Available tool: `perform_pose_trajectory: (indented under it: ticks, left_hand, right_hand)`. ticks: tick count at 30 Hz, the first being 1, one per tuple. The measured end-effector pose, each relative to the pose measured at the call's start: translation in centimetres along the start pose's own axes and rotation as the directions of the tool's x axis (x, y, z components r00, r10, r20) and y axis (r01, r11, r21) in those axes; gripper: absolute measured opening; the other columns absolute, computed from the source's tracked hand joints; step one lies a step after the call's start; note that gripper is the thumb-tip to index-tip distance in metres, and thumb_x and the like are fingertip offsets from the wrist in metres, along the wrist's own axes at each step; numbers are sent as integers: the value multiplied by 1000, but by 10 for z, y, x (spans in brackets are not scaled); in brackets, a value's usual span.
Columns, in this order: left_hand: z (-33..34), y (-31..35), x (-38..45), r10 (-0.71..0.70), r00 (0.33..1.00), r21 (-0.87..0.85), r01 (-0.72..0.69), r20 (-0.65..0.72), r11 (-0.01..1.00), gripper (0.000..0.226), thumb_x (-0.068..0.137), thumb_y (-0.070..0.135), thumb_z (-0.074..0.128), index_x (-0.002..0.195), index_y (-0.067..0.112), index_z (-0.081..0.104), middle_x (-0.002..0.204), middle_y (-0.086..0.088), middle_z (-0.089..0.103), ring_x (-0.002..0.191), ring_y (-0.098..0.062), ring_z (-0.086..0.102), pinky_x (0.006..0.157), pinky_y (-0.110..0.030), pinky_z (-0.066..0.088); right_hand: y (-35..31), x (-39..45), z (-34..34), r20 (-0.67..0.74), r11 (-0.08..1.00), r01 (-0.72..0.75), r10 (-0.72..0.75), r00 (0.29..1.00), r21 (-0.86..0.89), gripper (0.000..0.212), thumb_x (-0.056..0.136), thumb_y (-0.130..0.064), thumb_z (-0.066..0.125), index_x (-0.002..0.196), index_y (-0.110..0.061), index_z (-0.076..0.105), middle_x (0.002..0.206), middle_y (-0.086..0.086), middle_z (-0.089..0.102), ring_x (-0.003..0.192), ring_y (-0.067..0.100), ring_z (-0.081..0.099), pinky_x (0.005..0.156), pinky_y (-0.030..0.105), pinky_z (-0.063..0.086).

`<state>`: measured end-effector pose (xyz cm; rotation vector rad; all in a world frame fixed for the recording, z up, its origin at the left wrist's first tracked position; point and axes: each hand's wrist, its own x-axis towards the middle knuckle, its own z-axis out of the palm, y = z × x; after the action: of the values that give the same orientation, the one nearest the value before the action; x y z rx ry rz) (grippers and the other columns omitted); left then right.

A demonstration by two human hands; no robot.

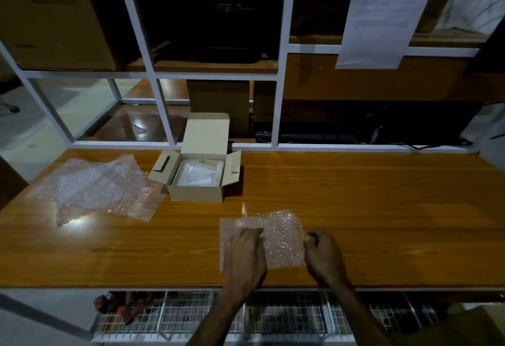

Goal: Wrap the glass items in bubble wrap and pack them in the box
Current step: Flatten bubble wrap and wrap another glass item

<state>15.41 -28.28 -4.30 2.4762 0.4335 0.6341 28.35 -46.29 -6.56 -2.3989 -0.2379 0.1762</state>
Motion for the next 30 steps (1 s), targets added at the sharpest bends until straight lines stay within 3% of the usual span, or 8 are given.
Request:
perform_pose_trajectory:
  ticks: [3,5,8,10,12,18,26,30]
  left_hand:
    - [-2,-22,6,-11,999,163,3,46,987,36,106,24,52,140,15,61,143,-7,64,138,-26,53,119,-52,41]
    - [-2,-33,8,-32,990,257,-4,137,966,47,106,34,42,148,15,52,155,-10,52,147,-28,41,125,-52,33]
    - [2,-45,6,-68,950,335,-41,306,941,61,107,49,23,158,16,32,169,-14,31,157,-32,23,128,-54,22]
    - [4,-51,0,-117,906,369,-45,406,928,69,109,55,16,166,18,15,175,-14,8,162,-33,5,132,-54,7]
    - [6,-56,-5,-152,884,412,-48,441,910,71,109,57,14,168,20,3,175,-13,-7,162,-32,-8,128,-49,-7]
    - [3,-64,-8,-169,879,462,-64,446,884,74,106,66,5,166,27,-13,172,-8,-22,159,-29,-21,124,-49,-16]
    - [-3,-69,-12,-196,884,441,-12,424,897,77,104,70,0,166,28,-14,171,-6,-24,159,-27,-22,126,-54,-15]
    - [-9,-67,-18,-250,895,437,70,369,897,88,97,73,-9,168,22,-2,173,-13,-15,161,-33,-13,123,-51,-14]
  right_hand:
    - [-23,-9,9,-88,968,175,-193,977,-183,35,103,-21,59,138,-23,60,134,-3,60,108,12,57,87,28,50]
    - [-39,-12,22,-51,930,294,-312,949,-220,42,103,-17,56,144,-22,56,147,-1,55,121,14,57,99,33,53]
    - [-55,-16,42,108,828,454,-444,889,-329,58,103,-16,53,158,-22,39,168,2,32,154,21,31,128,44,25]
    - [-58,-18,53,251,763,543,-482,839,-351,65,107,-20,47,166,-24,21,173,0,7,161,21,7,130,44,5]
    - [-53,-18,61,373,707,591,-465,803,-389,64,111,-32,36,167,-26,7,171,-1,-10,161,20,-7,132,47,3]
    - [-25,-6,53,361,752,486,-347,866,-445,71,105,-69,8,165,-35,-6,171,-6,-18,158,17,-20,130,47,-7]
    - [1,12,27,300,788,354,-225,927,-503,74,101,-73,1,163,-37,-14,169,-6,-28,157,22,-23,128,53,-11]
    - [6,16,28,285,841,333,-224,932,-427,71,103,-70,1,164,-36,-14,170,-6,-24,159,22,-18,128,54,-10]
